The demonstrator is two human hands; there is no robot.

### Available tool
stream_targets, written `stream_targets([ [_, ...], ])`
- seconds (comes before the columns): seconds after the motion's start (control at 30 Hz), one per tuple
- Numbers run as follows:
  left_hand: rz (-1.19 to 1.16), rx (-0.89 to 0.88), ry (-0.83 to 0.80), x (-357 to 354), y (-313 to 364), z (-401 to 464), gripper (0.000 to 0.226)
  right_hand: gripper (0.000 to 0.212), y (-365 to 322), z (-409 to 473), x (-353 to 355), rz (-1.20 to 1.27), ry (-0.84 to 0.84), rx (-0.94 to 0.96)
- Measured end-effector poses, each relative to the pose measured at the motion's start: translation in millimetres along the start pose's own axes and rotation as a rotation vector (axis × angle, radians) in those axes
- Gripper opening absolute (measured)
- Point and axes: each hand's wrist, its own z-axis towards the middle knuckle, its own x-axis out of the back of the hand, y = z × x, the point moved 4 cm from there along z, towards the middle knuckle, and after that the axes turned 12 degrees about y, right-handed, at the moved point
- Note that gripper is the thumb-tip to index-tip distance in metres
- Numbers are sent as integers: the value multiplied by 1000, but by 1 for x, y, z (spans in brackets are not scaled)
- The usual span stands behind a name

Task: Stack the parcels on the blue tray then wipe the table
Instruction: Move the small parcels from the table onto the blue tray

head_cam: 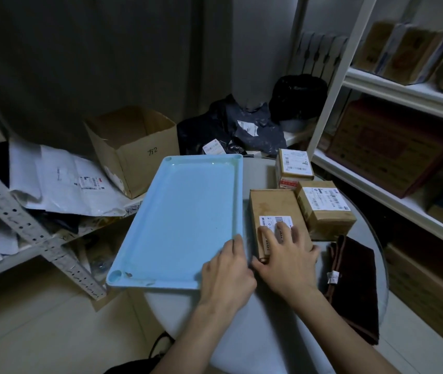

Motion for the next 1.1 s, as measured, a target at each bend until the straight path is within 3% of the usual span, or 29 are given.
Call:
stream_targets([
  [0.23, 93, -148, 202, -5, 22, -9, 76, 52, 18, 9, 7, 179, 22, -53],
  [0.33, 92, -198, 128, -15, 23, -19, 72, 47, 21, 9, 4, 131, 10, -29],
  [0.57, 59, -98, 60, -12, 25, 2, 54, 51, 11, 10, 7, 103, -66, -93],
  [0.73, -238, -98, -89, 0, -9, 12, 43, 52, 10, 12, 10, 120, -76, -121],
  [0.8, -353, -63, 29, 13, -41, 19, 36, 56, 9, 13, 11, 99, -83, -124],
  [0.87, -308, 18, 245, 29, -76, 27, 31, 62, 8, 14, 11, 61, -95, -112],
  [0.93, -249, 124, 302, 34, -103, 36, 32, 62, 7, 14, 12, 55, -92, -136],
  [1.0, -274, 192, 196, 27, -120, 40, 34, 59, 7, 13, 15, 95, -40, -171],
  [1.1, -206, 122, 74, 13, -123, 34, 36, 50, 12, 11, 28, 283, 81, -272],
])
